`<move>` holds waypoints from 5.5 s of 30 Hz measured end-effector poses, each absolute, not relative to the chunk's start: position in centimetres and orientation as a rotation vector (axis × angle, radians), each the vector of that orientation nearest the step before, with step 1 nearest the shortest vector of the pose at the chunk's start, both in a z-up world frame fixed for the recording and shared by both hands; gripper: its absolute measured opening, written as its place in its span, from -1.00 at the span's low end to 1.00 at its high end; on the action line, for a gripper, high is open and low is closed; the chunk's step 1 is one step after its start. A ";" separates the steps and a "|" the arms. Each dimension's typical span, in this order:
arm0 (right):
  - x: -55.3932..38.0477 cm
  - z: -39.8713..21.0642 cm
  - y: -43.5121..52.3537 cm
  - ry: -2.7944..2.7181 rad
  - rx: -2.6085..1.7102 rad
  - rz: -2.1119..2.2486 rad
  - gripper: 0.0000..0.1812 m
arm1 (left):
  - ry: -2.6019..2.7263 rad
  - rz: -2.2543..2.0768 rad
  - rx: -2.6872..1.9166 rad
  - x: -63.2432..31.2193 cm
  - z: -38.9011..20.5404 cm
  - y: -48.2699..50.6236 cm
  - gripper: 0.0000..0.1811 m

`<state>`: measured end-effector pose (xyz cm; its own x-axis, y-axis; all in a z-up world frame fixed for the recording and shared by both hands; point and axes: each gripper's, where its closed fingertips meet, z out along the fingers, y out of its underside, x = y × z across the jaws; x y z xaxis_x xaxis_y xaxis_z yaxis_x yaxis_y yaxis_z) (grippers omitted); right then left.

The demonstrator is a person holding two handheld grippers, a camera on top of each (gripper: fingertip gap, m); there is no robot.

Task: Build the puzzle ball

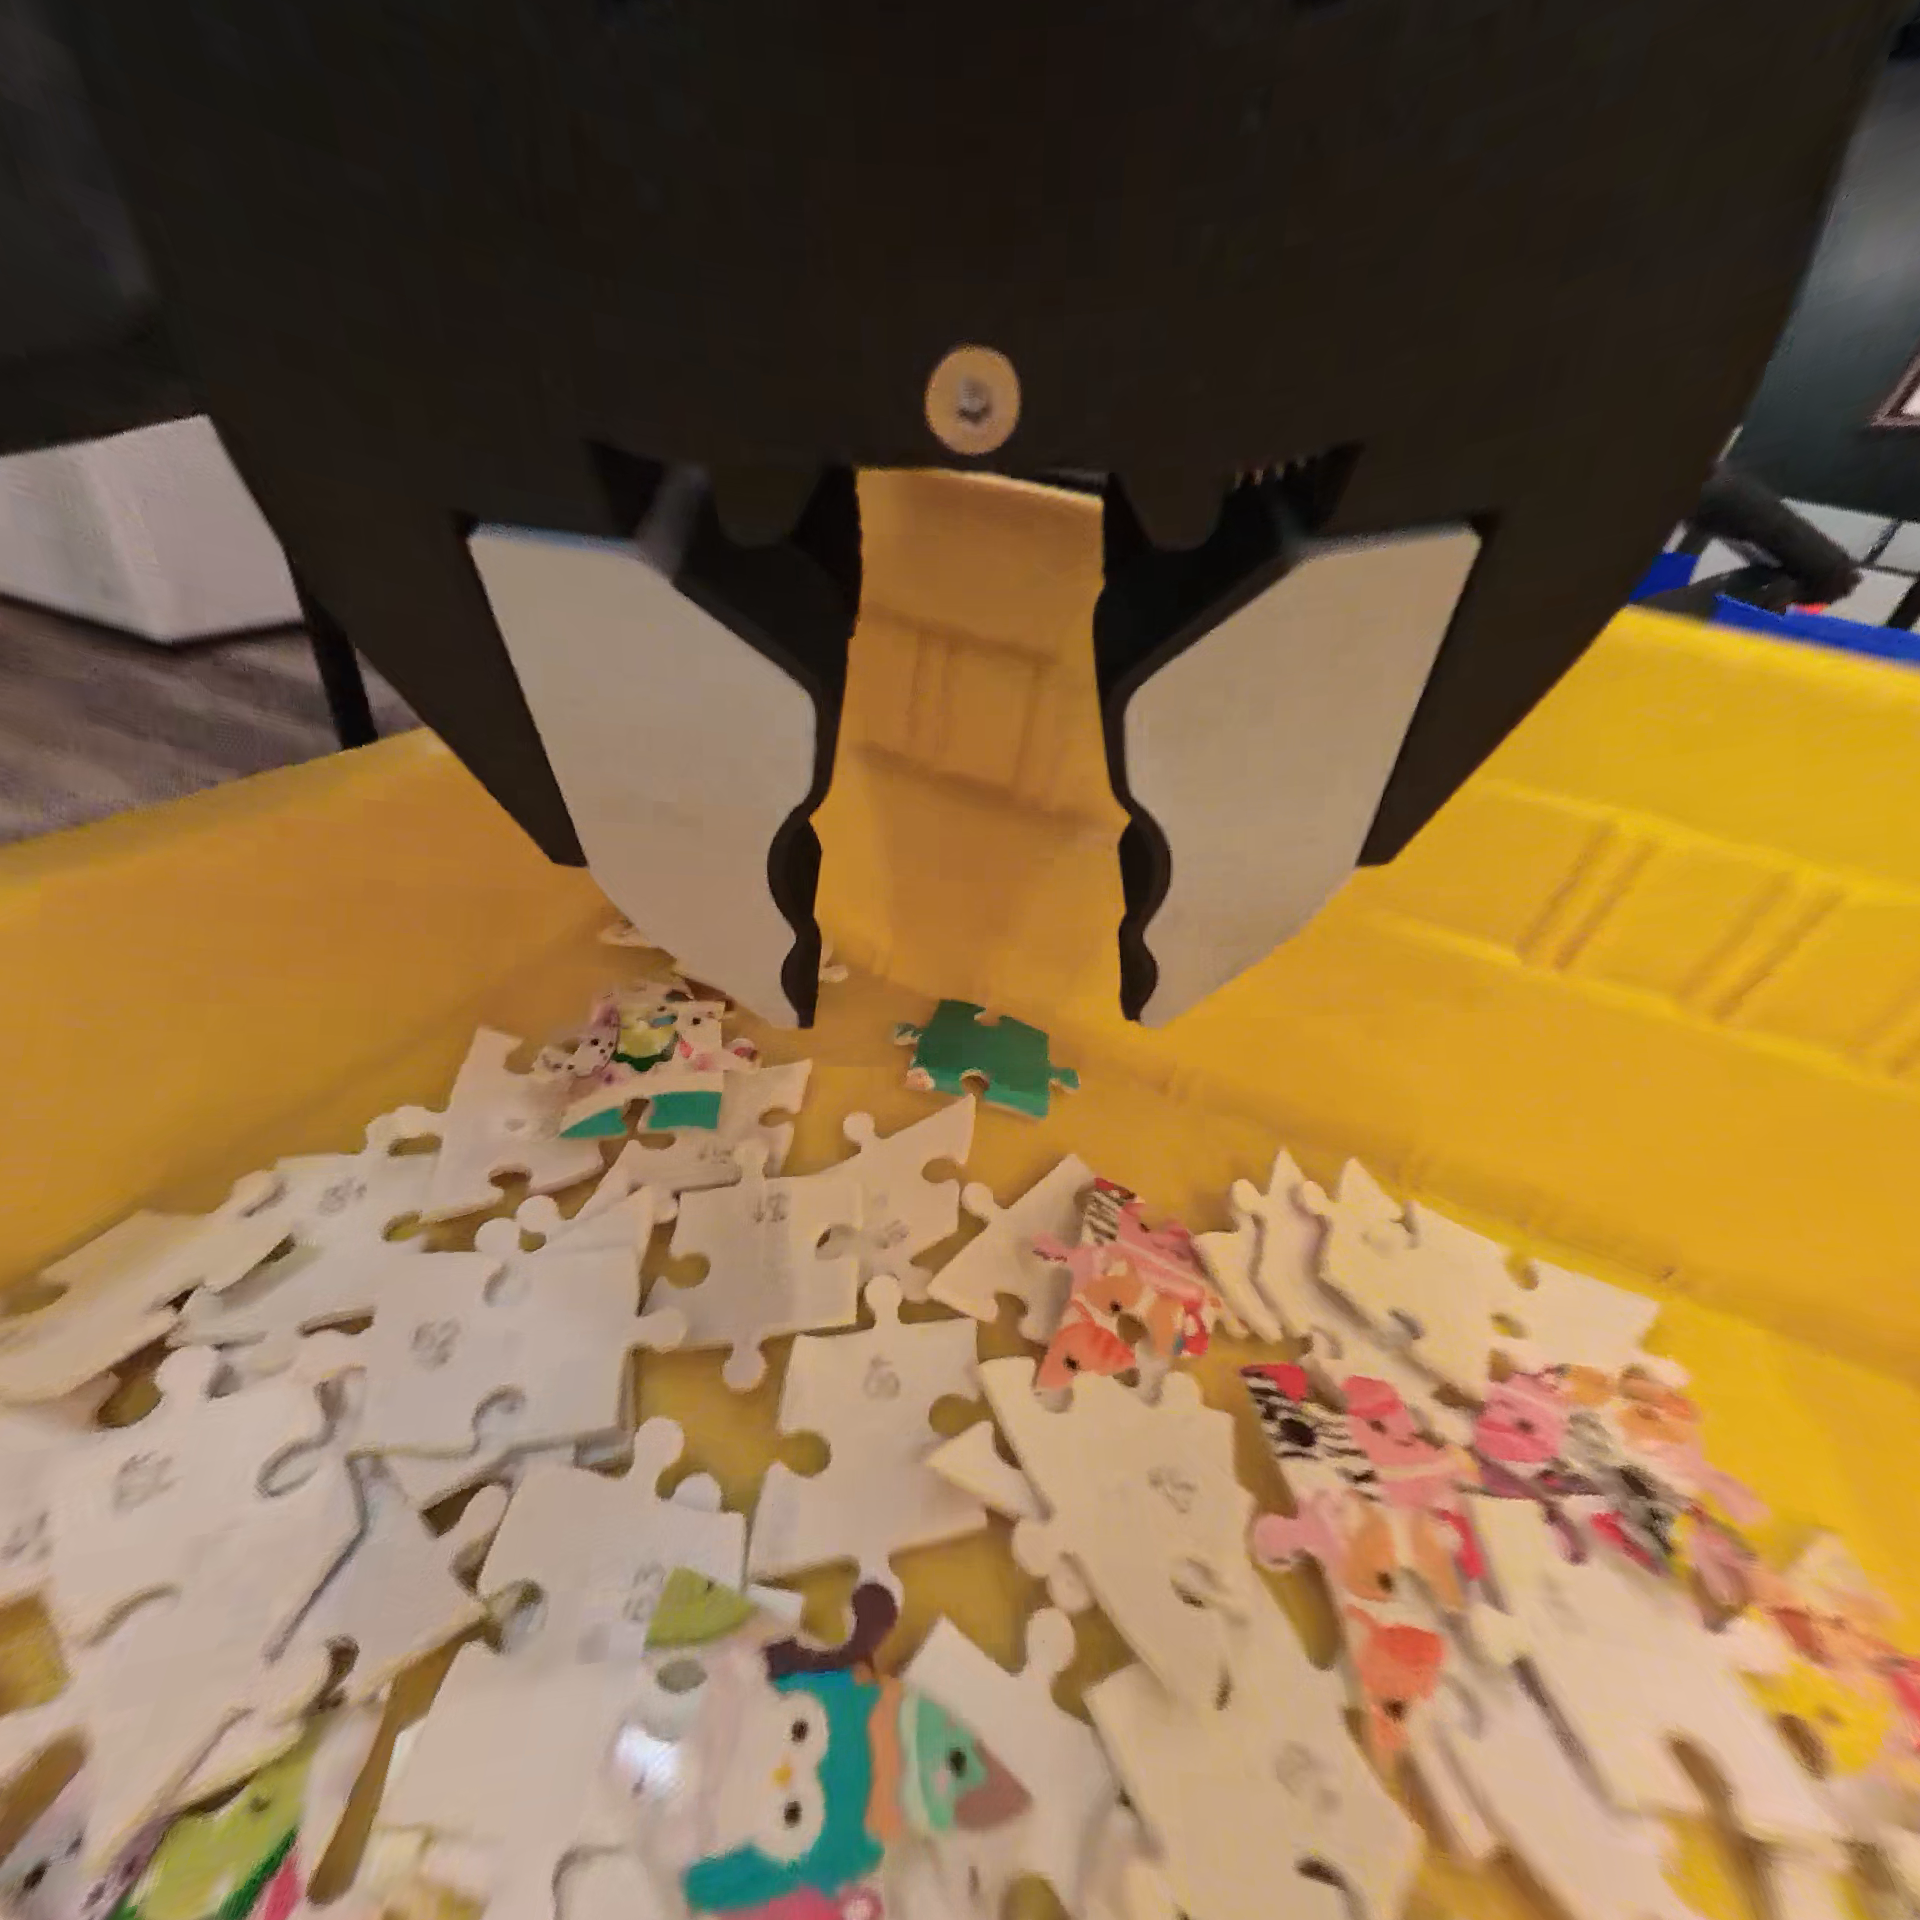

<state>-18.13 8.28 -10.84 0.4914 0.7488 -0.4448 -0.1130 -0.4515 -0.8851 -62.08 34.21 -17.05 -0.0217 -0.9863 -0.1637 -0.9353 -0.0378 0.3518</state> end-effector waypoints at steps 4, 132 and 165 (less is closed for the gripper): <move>-18.3 -10.4 7.9 -0.557 -1.759 1.091 -0.66 | -2.056 -0.558 1.973 -62.3 -18.3 34.2 -0.39; -18.3 -12.6 12.9 -0.555 -2.078 0.975 -0.90 | -1.577 1.850 2.538 -20.9 -9.5 16.7 -0.98; -13.6 -18.6 17.1 -0.681 -2.290 0.453 -0.80 | -1.536 1.681 2.708 -21.5 -13.6 19.0 -0.98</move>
